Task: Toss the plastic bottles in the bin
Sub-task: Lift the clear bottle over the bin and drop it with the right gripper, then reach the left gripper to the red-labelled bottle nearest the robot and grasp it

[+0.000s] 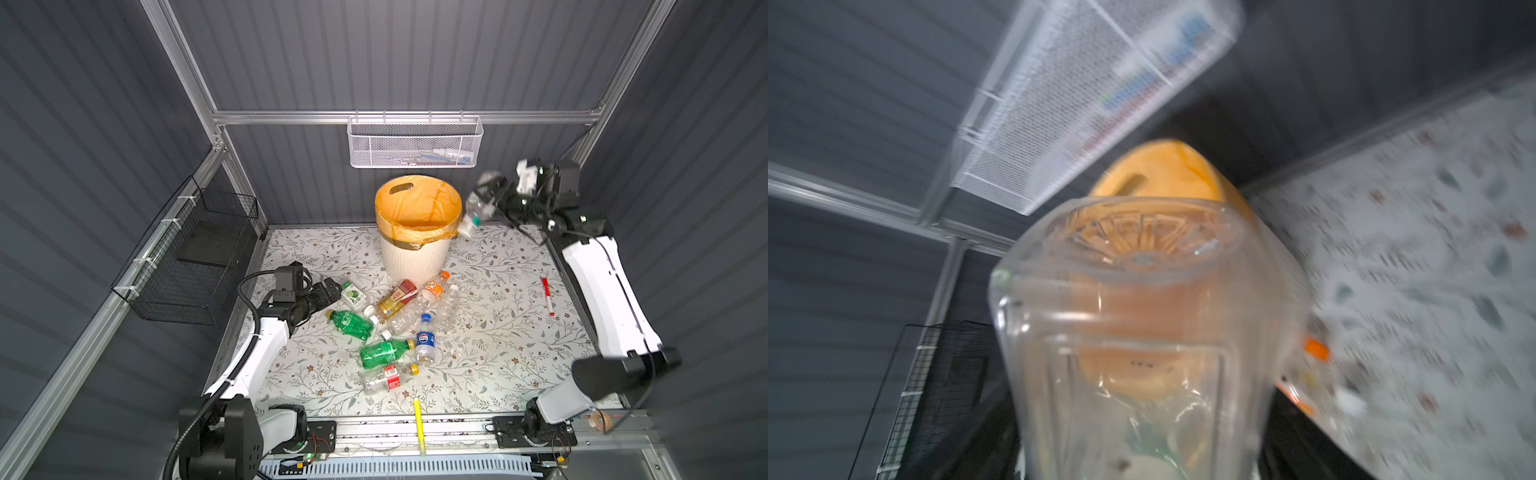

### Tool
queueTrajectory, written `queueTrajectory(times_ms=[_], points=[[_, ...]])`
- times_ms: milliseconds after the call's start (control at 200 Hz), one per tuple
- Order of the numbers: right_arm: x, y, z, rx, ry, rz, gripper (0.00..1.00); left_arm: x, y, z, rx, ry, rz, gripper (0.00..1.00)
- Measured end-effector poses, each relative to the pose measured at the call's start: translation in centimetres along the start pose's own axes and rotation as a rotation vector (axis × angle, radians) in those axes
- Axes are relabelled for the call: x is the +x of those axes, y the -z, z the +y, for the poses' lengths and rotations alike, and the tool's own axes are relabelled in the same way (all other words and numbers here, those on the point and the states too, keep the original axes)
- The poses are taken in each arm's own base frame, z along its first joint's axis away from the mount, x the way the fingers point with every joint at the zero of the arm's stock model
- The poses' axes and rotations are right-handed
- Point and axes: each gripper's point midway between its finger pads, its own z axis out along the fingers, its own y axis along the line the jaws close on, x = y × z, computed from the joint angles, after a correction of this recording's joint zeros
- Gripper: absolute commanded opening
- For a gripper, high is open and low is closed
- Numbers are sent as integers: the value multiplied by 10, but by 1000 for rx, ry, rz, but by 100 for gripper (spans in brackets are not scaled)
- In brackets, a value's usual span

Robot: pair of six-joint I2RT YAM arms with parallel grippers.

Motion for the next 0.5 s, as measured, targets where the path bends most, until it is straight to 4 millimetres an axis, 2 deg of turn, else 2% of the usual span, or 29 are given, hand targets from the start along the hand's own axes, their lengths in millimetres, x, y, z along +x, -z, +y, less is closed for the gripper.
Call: queueTrajectory(times_ms=[25, 70, 125, 205, 285, 375, 500], points=[[-14, -5, 18, -48, 7, -17, 99, 0, 5, -6, 3, -29, -4, 99], [-33, -11, 38, -108, 18, -43, 99, -1, 14, -17, 11, -87, -19, 99], [-47, -12, 47, -153, 20, -67, 99, -3, 26, -29, 23, -147, -39, 100], [-47, -4, 35, -122, -6, -49, 99, -7, 42, -43, 40, -231, -58, 99], [-36, 6, 15, -75, -41, -28, 99, -12, 53, -48, 35, -295, -64, 99], [-19, 27, -5, -34, -78, -16, 99, -11, 59, -52, 31, -366, -49, 96], [-16, 58, -22, 1, -64, -67, 99, 1, 63, -61, 46, -464, -6, 94]])
